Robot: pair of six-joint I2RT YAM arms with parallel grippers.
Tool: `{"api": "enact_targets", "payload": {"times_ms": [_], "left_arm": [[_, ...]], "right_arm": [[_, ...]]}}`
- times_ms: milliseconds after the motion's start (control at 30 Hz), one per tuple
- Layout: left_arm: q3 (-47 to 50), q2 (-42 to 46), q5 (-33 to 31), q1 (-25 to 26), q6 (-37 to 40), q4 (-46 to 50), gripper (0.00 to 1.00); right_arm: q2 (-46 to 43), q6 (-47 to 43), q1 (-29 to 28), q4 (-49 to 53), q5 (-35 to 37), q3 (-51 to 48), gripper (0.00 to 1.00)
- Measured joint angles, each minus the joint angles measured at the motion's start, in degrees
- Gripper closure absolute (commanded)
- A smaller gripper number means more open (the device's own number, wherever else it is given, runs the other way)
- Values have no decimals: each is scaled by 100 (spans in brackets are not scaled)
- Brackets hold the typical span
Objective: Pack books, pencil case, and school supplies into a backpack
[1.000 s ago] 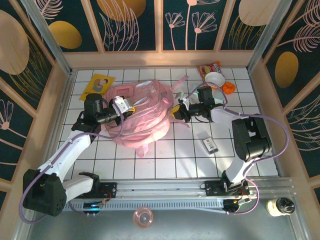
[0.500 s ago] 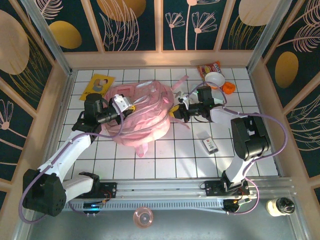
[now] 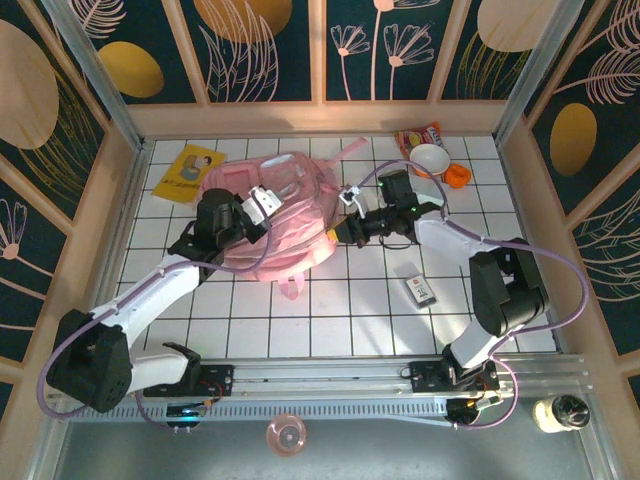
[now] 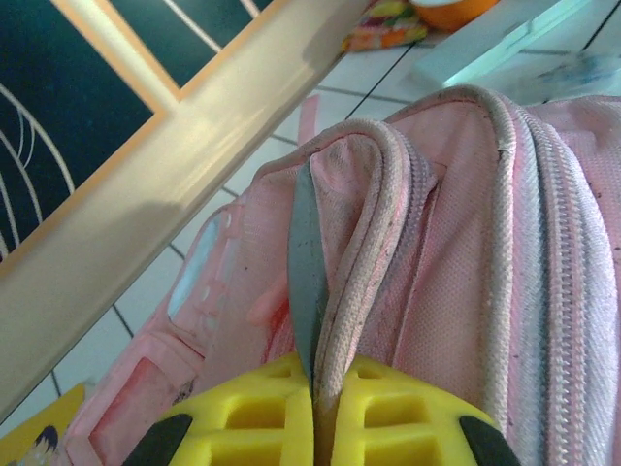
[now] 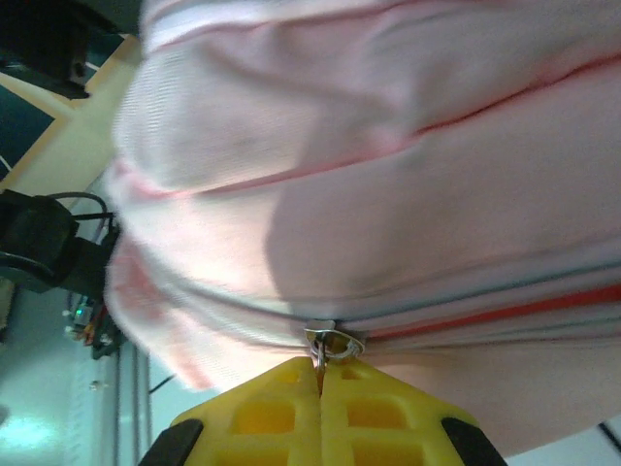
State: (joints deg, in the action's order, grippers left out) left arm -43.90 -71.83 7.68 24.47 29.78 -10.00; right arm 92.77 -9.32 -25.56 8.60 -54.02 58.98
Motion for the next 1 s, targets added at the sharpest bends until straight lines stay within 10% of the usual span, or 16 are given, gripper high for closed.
{"api": "enact_targets", "payload": {"times_ms": [933,1000], "left_arm": [[-1895,-1937,-1917,876,-4406,-459,100],[-1895,-1937,-1853,876,-4387,-463,100]], "right_arm": [[-868,5080,-1845,-667,3410,17,100],[-857,5182,-1880,-713,3456,17,83]]}}
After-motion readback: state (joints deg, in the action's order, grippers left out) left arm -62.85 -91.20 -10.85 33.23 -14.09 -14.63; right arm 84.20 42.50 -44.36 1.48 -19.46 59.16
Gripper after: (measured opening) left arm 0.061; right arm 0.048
